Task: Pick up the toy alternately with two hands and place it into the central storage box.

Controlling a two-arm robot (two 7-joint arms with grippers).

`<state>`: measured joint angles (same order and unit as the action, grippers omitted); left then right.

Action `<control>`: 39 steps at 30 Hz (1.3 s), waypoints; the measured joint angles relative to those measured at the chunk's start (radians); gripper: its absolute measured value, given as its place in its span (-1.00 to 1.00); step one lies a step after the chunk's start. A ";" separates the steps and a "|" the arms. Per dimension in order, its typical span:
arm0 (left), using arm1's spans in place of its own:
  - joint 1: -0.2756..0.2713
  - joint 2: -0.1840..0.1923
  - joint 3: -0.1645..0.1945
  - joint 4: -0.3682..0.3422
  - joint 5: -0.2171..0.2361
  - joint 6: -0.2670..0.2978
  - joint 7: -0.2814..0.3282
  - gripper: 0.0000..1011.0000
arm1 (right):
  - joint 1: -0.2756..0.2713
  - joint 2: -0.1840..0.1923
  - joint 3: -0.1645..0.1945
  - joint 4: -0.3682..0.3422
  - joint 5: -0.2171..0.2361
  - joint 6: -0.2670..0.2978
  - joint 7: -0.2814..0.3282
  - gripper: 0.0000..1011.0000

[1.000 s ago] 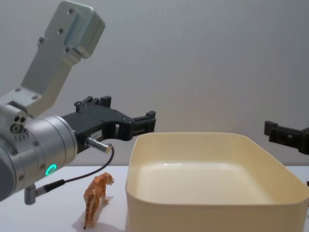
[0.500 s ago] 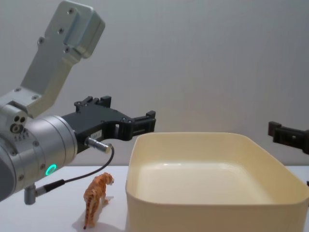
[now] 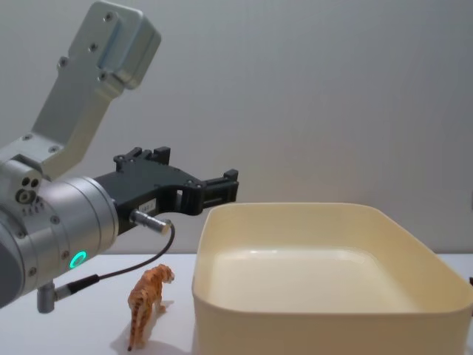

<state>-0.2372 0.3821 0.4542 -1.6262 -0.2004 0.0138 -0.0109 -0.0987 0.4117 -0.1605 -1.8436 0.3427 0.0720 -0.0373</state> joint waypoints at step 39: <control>0.000 0.000 0.000 0.000 0.000 0.000 0.000 0.98 | 0.095 -0.024 0.007 0.156 -0.044 0.257 0.001 0.98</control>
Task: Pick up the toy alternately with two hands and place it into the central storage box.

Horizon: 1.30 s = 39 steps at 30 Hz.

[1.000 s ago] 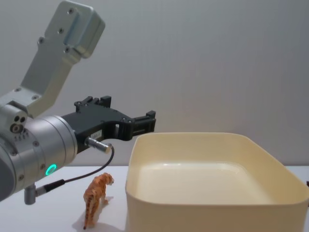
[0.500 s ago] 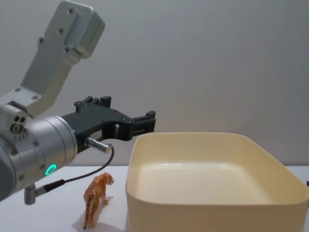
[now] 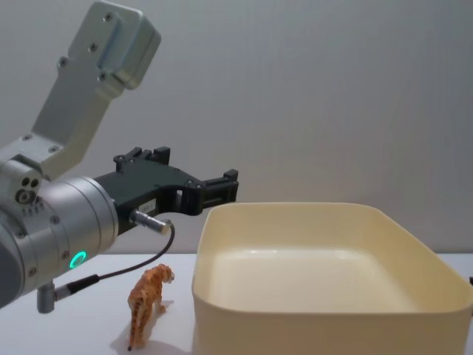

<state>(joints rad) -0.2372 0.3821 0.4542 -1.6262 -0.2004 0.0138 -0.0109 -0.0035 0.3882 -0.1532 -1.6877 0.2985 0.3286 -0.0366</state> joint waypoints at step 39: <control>0.000 0.000 0.000 0.000 0.000 0.000 0.000 0.98 | 0.115 -0.080 -0.046 0.143 -0.083 0.029 0.061 -0.32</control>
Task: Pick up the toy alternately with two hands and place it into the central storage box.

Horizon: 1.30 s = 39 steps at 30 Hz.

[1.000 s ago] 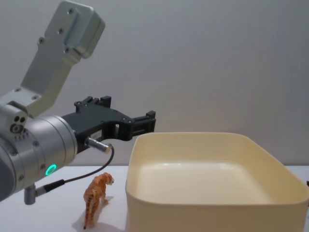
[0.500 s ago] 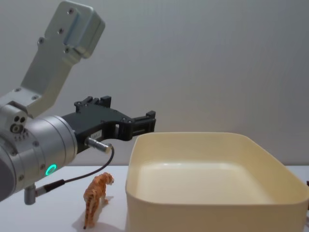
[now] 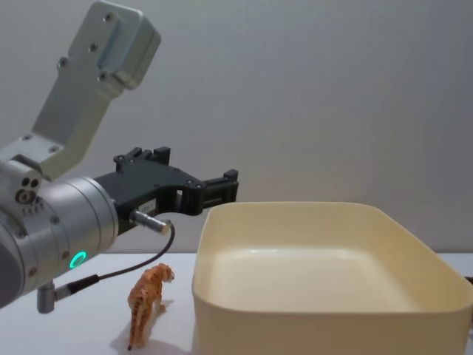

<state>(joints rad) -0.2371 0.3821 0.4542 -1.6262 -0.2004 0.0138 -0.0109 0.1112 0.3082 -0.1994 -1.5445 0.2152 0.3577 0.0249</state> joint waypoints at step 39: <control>0.000 0.000 0.000 0.000 0.000 0.000 0.000 0.98 | 0.062 -0.027 -0.004 -0.160 -0.061 -0.137 0.090 -0.38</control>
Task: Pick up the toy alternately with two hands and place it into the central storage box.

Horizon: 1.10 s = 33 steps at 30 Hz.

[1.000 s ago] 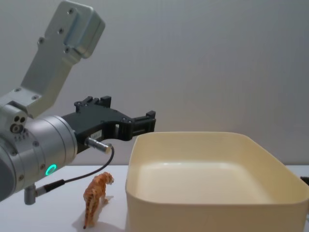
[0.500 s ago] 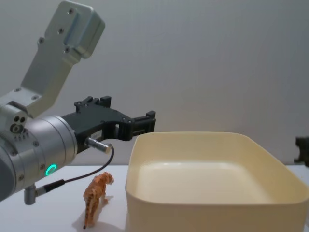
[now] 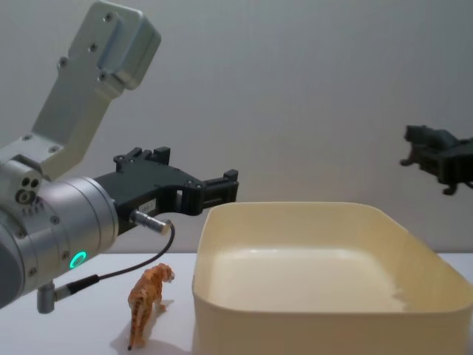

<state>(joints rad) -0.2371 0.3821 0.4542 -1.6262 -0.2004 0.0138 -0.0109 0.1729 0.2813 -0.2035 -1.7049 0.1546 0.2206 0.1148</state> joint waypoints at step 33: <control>0.000 0.000 0.000 0.000 0.000 0.000 0.000 0.98 | 0.108 -0.065 -0.035 0.135 -0.033 0.065 0.112 0.93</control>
<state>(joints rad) -0.2372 0.3821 0.4542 -1.6262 -0.2004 0.0138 -0.0109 0.2809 0.2167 -0.2390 -1.5702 0.1218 0.2860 0.2265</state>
